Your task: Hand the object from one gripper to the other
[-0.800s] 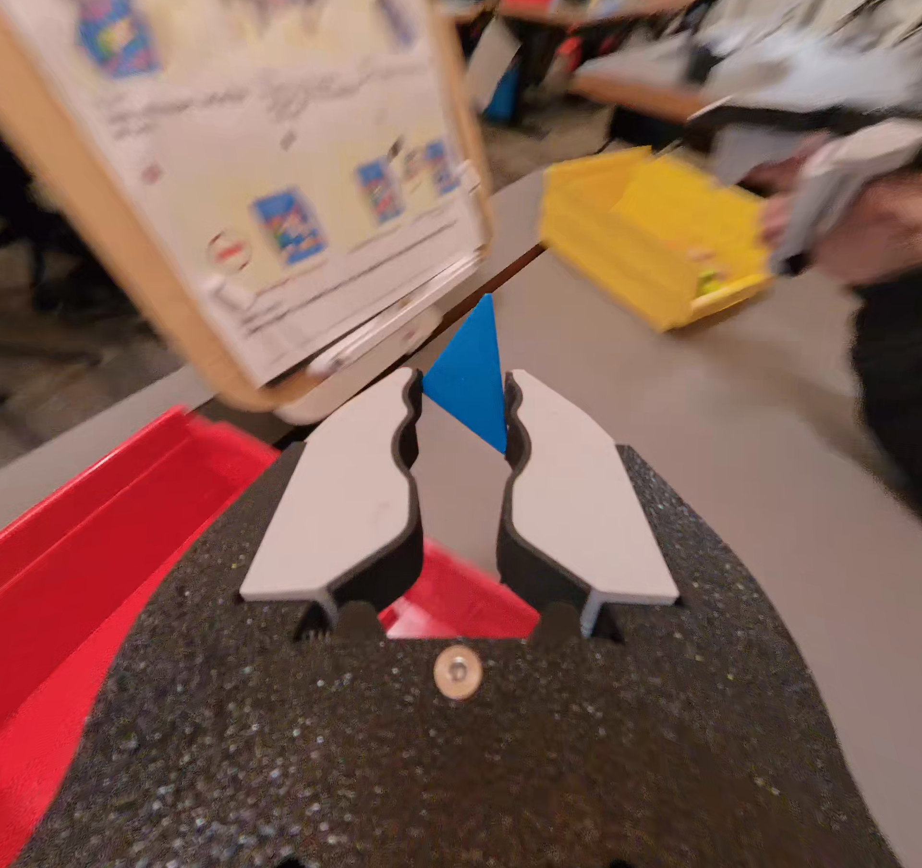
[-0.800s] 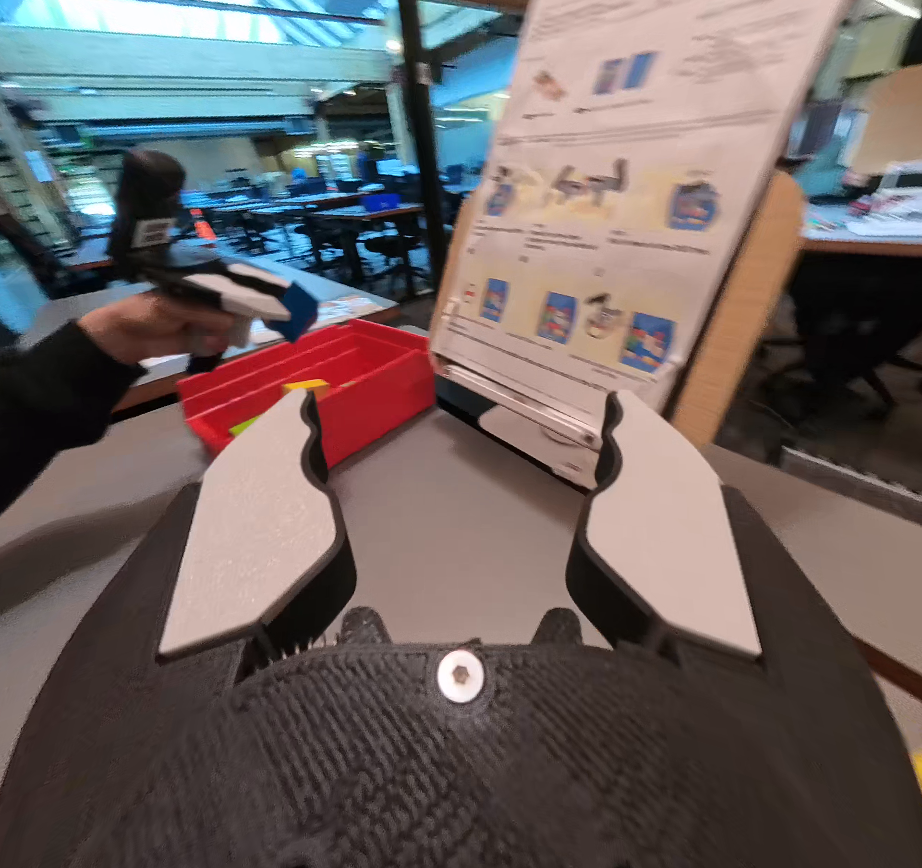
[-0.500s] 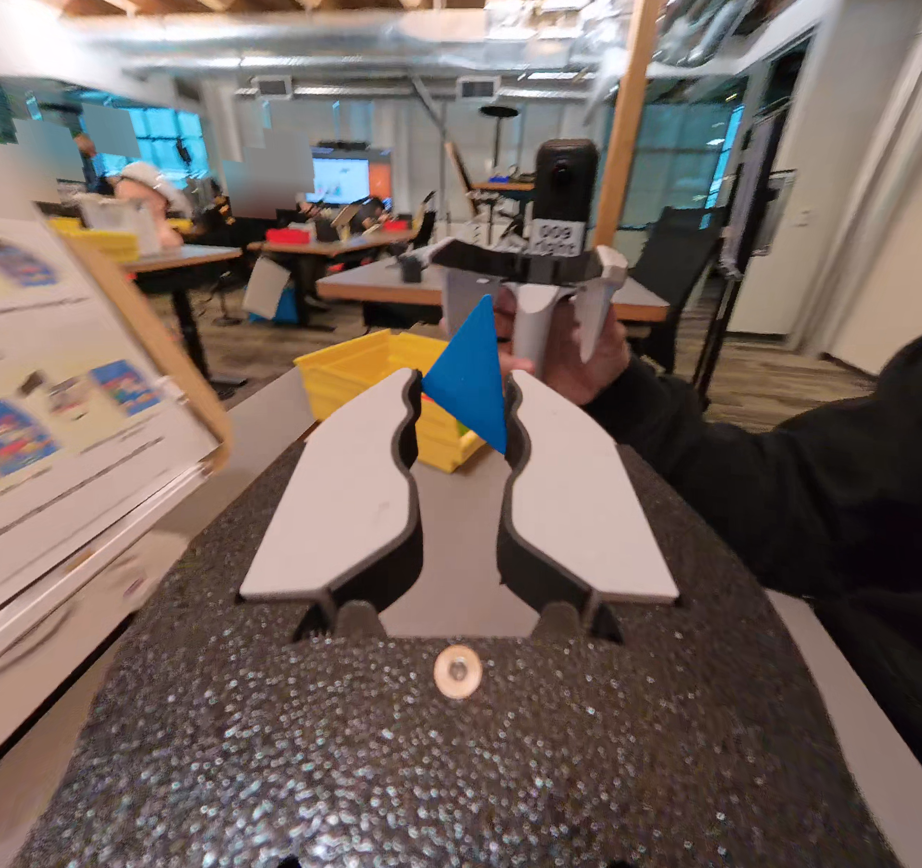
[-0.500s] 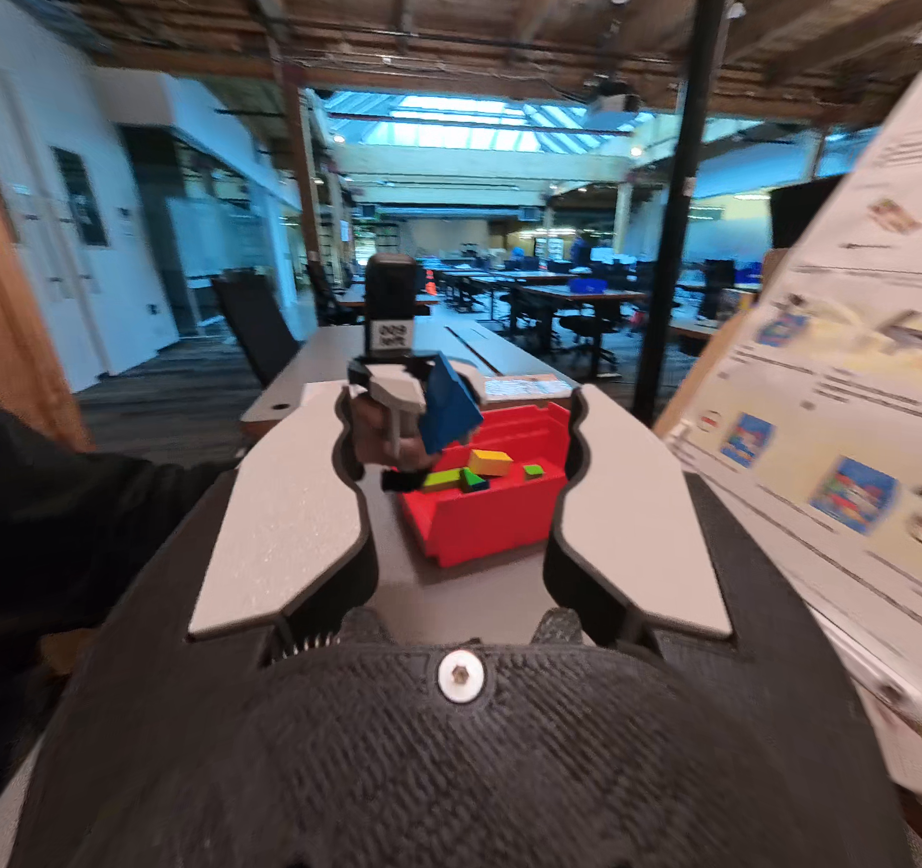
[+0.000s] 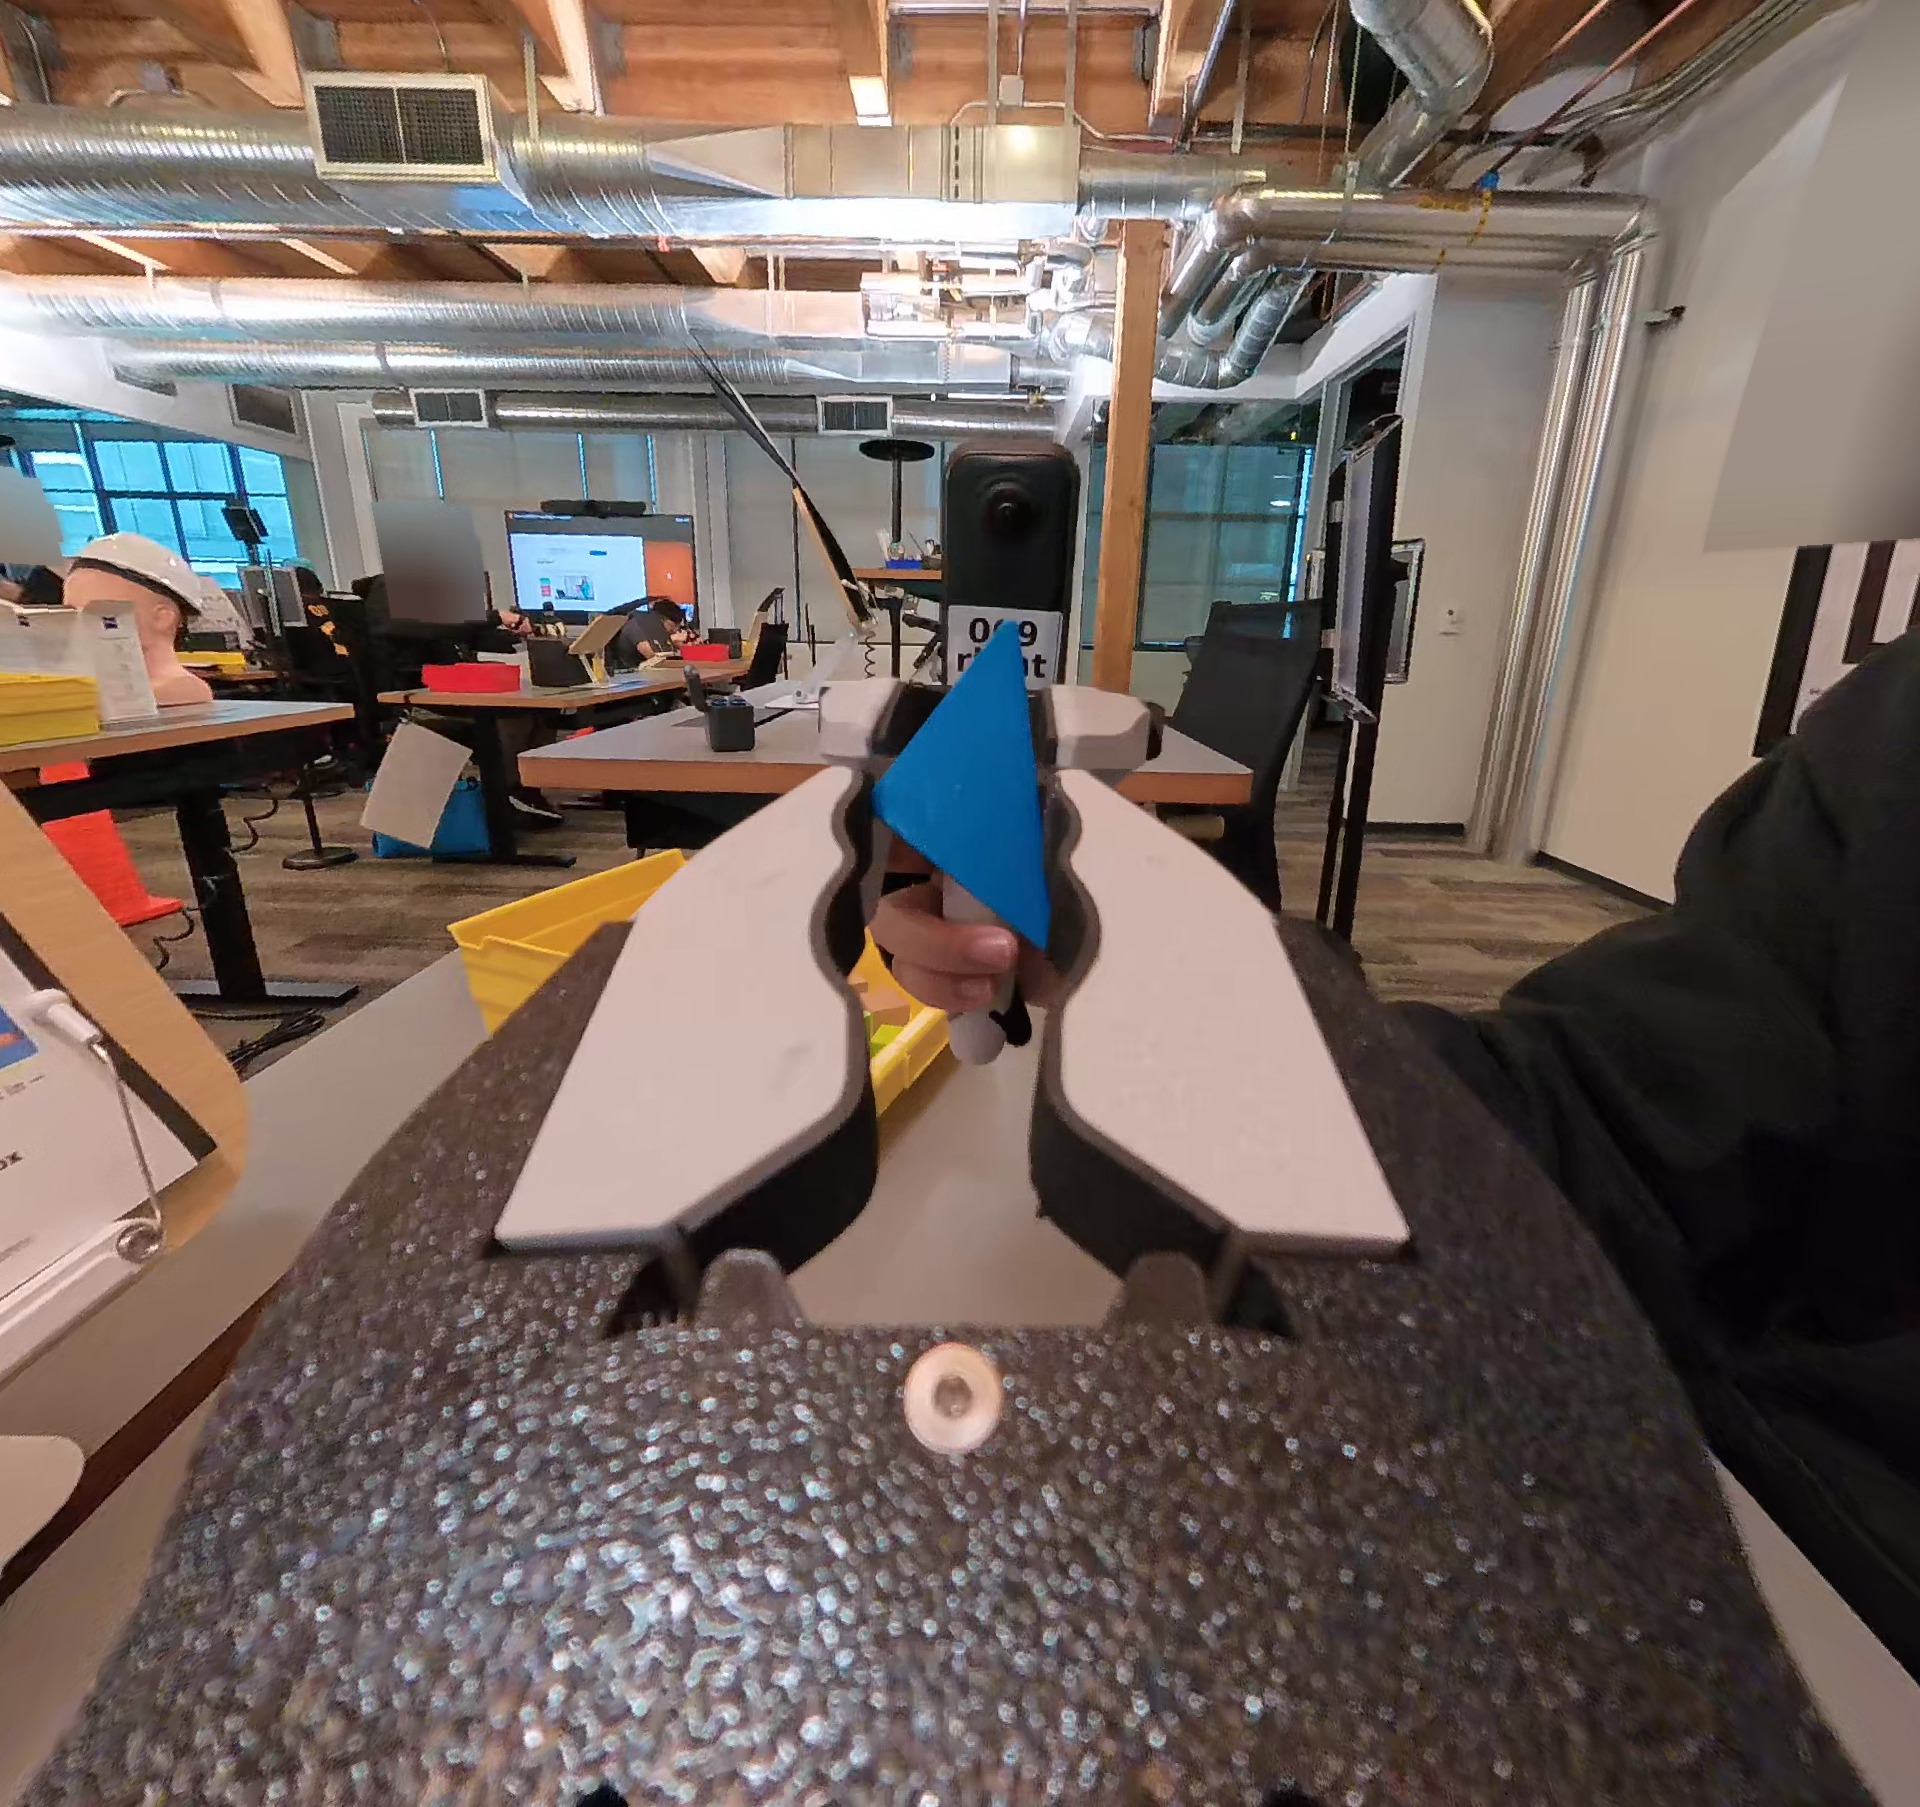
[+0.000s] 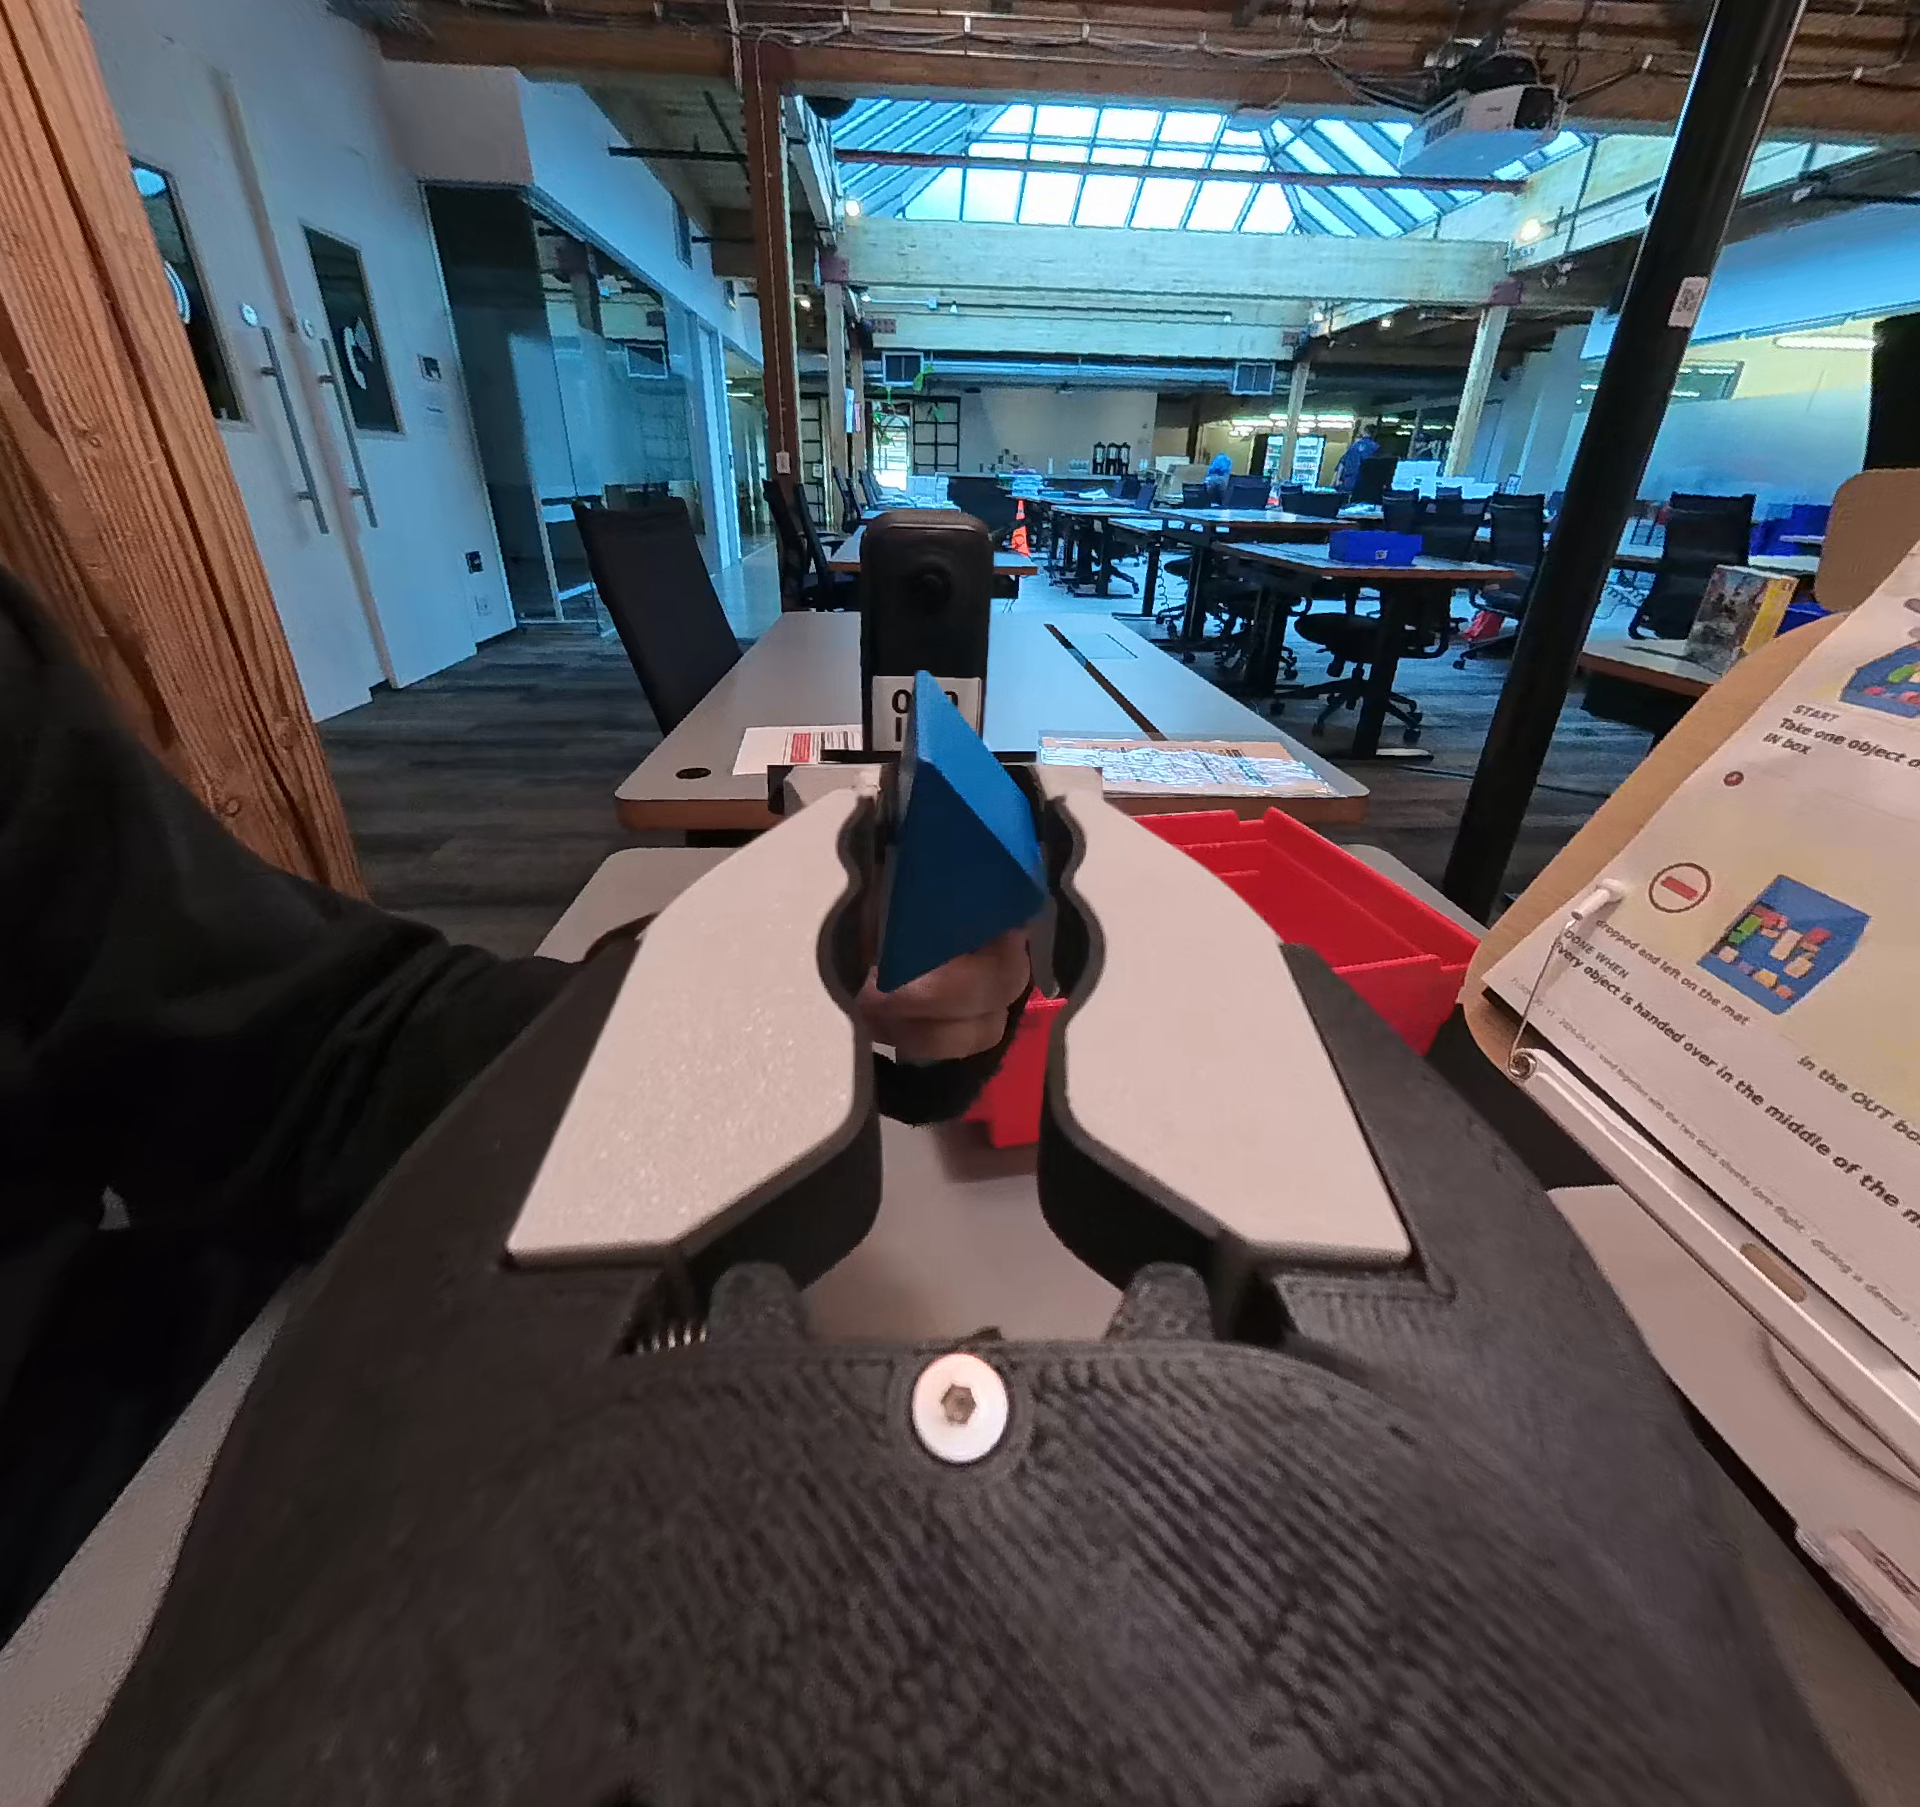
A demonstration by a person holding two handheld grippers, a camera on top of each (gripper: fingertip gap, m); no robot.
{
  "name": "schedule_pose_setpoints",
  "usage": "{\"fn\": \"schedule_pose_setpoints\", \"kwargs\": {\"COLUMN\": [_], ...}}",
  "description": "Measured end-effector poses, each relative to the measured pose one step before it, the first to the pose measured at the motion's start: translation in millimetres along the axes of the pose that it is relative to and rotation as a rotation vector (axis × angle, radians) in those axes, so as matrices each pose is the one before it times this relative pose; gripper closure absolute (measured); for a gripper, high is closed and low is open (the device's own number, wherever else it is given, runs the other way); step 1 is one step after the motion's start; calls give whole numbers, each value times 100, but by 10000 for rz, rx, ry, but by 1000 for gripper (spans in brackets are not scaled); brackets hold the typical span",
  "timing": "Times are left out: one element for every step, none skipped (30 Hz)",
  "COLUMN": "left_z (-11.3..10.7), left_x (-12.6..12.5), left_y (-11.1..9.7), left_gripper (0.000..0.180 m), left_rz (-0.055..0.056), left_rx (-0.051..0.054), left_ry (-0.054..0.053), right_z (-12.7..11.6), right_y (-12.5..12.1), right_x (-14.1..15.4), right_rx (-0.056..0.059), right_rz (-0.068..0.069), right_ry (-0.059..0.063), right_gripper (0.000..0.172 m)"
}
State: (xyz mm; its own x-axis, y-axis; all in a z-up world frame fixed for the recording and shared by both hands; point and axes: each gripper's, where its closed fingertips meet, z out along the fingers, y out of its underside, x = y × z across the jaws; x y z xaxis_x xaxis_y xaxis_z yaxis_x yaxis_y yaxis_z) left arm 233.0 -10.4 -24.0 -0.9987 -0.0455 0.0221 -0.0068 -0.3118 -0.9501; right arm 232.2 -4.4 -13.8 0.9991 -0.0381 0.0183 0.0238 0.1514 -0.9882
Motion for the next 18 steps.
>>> {"fn": "schedule_pose_setpoints", "kwargs": {"left_z": [-6,-3,18,8,-13,-4,3,-18,-10,1,7,15,21,39,47,40,27,13], "left_x": [0,-5,73,73,6,-102,-105,-69,-150,-229,-184,-122,-102,-115,-105,-104,-127,-171], "left_y": [58,-36,-46,-2,25,120,137,31,-10,30,104,201,277,333,333,280,198,177], "left_gripper": [150,150,150,150,150,150,150,150,150,151,150,149,145,137,129,124,122,122], "left_rz": [20,29,19,18,12,-25,-74,-104,-20,136,229,252,232,179,128,104,105,109], "left_rx": [-25,30,21,-3,-12,-65,-69,-12,-1,-35,-82,-155,-239,-293,-290,-252,-199,-166], "left_ry": [-5,-18,20,35,-4,-55,-47,-32,-142,-258,-261,-216,-190,-185,-156,-135,-146,-150], "right_z": [25,105,97,92,26,10,1,17,5,-16,-30,-67,-166,-336,-541,-794,-1111,-1402], "right_y": [80,27,-88,-12,-33,29,37,35,11,36,82,93,-14,-133,-227,-281,-293,-144], "right_x": [4,-127,-135,-4,-57,39,136,56,43,170,173,117,202,406,498,788,1321,1798], "right_rx": [-40,4,71,3,13,-84,-120,-139,-97,-82,-75,-45,11,63,85,74,73,-31], "right_rz": [-65,-96,-43,-36,-156,-238,-230,-164,-105,-87,-59,7,48,40,15,11,-16,-47], "right_ry": [7,-54,-57,25,9,112,212,156,125,173,140,47,78,217,241,394,717,952], "right_gripper": [142,144,147,150,150,151,151,151,151,151,151,151,151,151,151,151,151,151]}}
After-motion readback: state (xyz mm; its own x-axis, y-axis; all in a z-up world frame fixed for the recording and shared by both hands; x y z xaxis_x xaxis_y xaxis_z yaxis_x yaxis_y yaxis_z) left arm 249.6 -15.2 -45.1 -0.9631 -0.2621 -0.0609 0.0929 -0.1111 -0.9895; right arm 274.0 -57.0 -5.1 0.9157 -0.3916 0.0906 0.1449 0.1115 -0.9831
